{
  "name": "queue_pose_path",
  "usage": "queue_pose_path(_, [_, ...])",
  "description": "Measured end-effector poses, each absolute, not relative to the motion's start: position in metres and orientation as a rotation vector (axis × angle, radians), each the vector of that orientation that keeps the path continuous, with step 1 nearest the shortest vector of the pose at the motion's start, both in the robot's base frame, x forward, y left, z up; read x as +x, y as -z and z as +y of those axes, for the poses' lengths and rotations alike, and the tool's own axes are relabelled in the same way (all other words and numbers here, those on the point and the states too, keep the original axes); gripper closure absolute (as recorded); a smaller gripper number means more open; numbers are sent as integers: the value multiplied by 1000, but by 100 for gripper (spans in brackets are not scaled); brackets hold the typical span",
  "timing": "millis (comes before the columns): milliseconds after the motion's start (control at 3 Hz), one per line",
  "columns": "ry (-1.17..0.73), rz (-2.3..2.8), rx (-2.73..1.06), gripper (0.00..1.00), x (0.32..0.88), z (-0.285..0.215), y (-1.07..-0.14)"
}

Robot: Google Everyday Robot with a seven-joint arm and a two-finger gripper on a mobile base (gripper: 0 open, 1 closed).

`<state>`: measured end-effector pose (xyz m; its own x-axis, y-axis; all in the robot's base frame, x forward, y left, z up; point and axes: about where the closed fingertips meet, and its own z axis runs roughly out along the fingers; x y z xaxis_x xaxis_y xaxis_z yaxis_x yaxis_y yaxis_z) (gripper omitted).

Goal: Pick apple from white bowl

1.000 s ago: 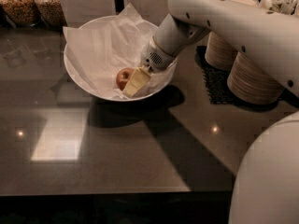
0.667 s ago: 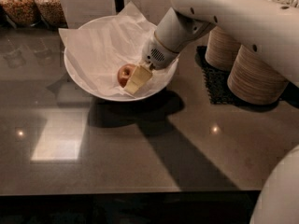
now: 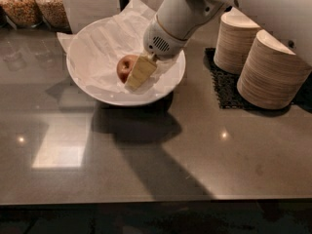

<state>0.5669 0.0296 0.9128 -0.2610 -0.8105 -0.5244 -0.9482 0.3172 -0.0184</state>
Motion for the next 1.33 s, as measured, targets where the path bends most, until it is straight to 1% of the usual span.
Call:
queue_pose_path(333, [-419,2148,-1555,91,567,30,-913])
queue_pose_path(667, [-419,2148,-1555,74,567,30,-913])
queue_pose_path(1333, [-419,2148,-1555,28,567,30,-913])
